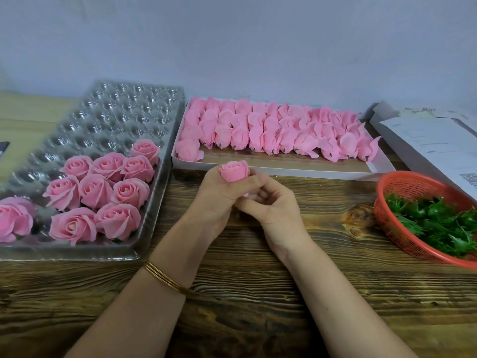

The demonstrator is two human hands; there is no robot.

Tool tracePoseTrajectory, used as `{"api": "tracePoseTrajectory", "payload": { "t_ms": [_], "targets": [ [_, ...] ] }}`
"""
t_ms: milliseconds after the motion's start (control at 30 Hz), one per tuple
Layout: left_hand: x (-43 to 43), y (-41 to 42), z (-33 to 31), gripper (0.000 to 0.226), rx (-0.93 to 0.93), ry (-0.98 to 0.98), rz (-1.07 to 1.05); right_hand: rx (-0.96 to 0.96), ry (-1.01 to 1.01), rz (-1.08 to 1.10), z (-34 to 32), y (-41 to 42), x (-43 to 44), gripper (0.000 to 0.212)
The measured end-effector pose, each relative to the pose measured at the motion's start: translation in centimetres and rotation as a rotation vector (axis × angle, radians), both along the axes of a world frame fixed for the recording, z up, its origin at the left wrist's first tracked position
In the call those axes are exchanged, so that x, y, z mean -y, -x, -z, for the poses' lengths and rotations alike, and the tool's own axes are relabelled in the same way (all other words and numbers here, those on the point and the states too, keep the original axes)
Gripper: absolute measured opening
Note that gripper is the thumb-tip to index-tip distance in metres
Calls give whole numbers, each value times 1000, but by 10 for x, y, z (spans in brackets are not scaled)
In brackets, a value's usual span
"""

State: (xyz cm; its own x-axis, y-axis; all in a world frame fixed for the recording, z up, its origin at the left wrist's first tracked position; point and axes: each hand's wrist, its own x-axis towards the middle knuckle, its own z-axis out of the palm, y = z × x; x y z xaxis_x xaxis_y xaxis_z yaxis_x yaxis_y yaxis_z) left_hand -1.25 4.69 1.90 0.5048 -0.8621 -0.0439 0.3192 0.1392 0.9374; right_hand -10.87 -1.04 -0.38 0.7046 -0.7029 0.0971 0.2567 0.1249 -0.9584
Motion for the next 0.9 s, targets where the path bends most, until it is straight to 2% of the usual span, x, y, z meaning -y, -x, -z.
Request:
{"api": "tracePoseTrajectory", "payload": {
  "t_ms": [200,300,367,467,533,633,733,900],
  "targets": [
    [-4,-7,0,16,3,-36,113,39,-316,-193,-8,2,2,16],
    [-6,-8,-1,9,-1,-31,141,53,-371,-239,-9,3,3,12],
    [-5,-8,0,23,39,-32,119,36,-334,-201,-6,2,3,16],
    [-2,-6,3,42,52,-28,56,-58,-138,-44,-1,1,2,37],
    [-1,-5,5,50,34,-23,26,-77,-49,30,0,2,2,34],
    [0,-7,7,41,39,-32,32,-108,41,64,-2,4,1,24],
    [-1,-9,8,44,52,-21,79,-120,69,67,-4,4,0,18],
    [-5,-14,4,25,60,-43,219,-53,-168,-89,-9,4,3,13]
  ]
}}
